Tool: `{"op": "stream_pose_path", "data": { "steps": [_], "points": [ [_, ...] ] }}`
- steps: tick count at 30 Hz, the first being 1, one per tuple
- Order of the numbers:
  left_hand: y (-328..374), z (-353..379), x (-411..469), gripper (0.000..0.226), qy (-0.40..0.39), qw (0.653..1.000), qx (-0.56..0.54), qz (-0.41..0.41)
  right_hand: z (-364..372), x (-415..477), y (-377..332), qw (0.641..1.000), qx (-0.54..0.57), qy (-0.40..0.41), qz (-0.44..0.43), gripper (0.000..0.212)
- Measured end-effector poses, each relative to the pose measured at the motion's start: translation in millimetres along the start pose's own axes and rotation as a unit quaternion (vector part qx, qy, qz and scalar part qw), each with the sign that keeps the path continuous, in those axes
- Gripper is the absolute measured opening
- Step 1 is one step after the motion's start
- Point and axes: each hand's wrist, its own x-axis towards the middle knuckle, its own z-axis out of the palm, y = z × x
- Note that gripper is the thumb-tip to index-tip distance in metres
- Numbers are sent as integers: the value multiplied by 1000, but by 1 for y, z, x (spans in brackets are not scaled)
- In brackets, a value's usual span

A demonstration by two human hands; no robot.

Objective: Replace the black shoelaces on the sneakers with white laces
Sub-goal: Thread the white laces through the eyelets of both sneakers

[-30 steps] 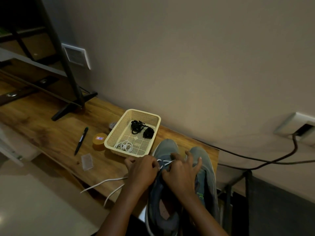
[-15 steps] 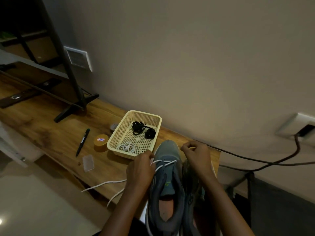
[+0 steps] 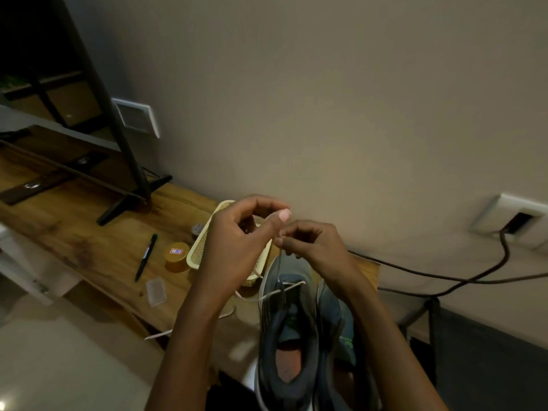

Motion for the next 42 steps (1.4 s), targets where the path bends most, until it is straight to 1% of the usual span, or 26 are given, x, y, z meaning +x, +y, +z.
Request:
{"op": "stream_pose_path", "data": {
  "steps": [2,5,8,10,12,16,18,20,21,22,23,24,25,26,27,29,30,32,34,35,37,39,40,42],
  "points": [
    [12,-3,-2,7,18,999,-36,12,-2,1,5,999,-15,35,4,4],
    [23,-6,-6,11,39,994,-92,35,-5,0,11,995,-41,84,20,3],
    [29,-5,-9,11,36,985,-161,46,-4,-1,19,991,-76,107,40,8],
    [30,-5,-10,13,28,973,-225,46,-2,-1,25,986,-113,109,50,17],
    [33,-5,-11,18,34,958,-281,41,-2,-1,30,984,-134,102,59,21],
    [32,-5,-9,19,49,928,-368,37,-3,-2,31,986,-132,80,60,22],
    [30,-6,-8,23,48,920,-389,29,-3,-2,31,987,-137,59,60,21],
    [29,-5,-7,22,84,912,-402,14,-4,-3,34,985,-148,45,73,16],
    [29,-4,-7,20,116,912,-394,13,-5,-3,37,982,-163,47,85,14],
    [28,-4,-7,14,158,922,-353,20,-6,-2,42,974,-197,55,101,13],
    [24,-4,-6,8,204,939,-275,31,-8,-1,48,960,-248,63,117,13],
    [19,-5,-5,5,239,954,-175,45,-10,0,54,940,-305,63,139,11],
    [13,-6,-4,8,251,963,-75,55,-11,1,60,919,-357,55,162,8],
    [5,-6,-3,11,241,969,4,53,-10,0,64,901,-389,42,187,8],
    [-5,-5,-2,11,216,974,56,36,-8,-2,68,890,-404,27,210,11],
    [-29,3,-2,13,153,981,111,-33,-2,-7,74,877,-417,11,240,13],
    [-41,9,-4,16,125,982,131,-63,2,-10,76,871,-425,11,244,19],
    [-65,22,-12,19,73,977,173,-99,5,-13,80,866,-440,20,239,33],
    [-84,33,-20,9,34,969,220,-107,5,-13,79,865,-436,24,245,36],
    [-92,38,-24,6,16,965,244,-98,4,-12,79,865,-433,20,253,36],
    [-103,46,-29,13,-25,952,298,-69,2,-9,76,862,-424,8,276,31],
    [-107,54,-31,19,-59,929,361,-47,-3,-6,75,871,-395,5,292,16],
    [-108,57,-32,22,-71,915,395,-37,-5,-5,75,874,-380,5,303,13],
    [-111,63,-34,22,-92,888,450,-28,-9,-5,74,873,-372,2,315,16]
  ]
}}
